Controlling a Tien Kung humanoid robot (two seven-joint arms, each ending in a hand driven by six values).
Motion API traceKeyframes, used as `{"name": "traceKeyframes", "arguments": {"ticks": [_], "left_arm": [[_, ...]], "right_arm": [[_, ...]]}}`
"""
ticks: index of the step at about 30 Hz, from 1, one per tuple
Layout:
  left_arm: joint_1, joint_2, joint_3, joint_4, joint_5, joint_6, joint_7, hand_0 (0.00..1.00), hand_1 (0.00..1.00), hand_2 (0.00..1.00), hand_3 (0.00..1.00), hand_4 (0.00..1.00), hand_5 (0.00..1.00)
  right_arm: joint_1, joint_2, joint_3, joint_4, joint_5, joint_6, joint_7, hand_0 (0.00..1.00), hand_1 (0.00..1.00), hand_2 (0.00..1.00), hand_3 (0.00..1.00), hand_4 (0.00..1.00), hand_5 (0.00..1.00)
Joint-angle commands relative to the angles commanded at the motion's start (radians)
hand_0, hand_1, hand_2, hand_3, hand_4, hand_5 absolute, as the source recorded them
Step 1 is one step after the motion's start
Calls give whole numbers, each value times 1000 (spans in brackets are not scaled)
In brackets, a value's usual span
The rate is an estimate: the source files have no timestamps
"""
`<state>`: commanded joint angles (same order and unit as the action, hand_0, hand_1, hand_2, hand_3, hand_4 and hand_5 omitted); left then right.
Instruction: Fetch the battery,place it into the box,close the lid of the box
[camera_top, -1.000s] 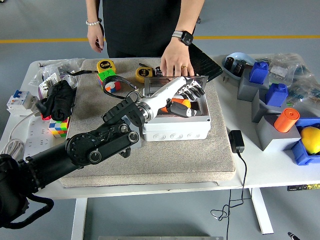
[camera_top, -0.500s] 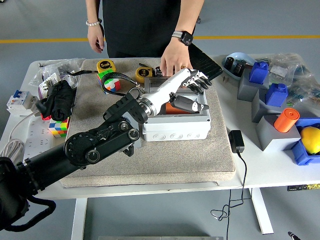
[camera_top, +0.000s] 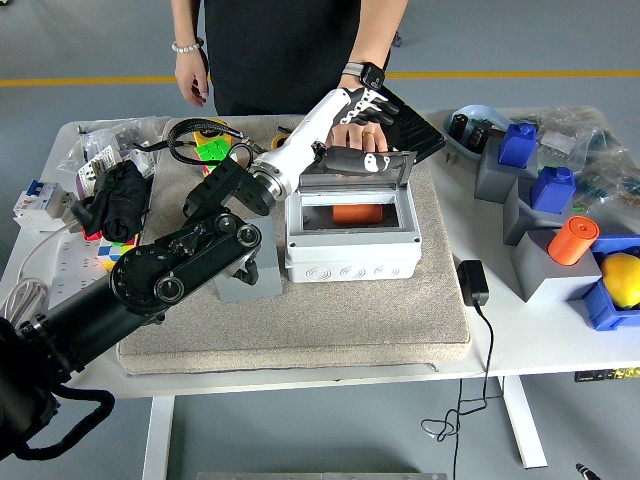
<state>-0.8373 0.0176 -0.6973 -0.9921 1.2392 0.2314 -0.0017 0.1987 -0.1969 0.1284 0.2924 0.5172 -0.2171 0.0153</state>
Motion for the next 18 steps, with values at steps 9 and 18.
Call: {"name": "traceKeyframes", "arguments": {"ticks": [9, 18], "left_arm": [[17, 9, -15, 6, 54, -64, 126, 827, 811, 785, 773, 987, 298], [56, 21, -23, -82, 61, -97, 178, 768, 765, 739, 757, 989, 311]], "right_arm": [[0, 1, 3, 0, -2, 0, -1, 675, 647, 662, 552, 875, 438], [-3, 2, 4, 0, -2, -1, 0, 675, 647, 662, 552, 874, 438]]}}
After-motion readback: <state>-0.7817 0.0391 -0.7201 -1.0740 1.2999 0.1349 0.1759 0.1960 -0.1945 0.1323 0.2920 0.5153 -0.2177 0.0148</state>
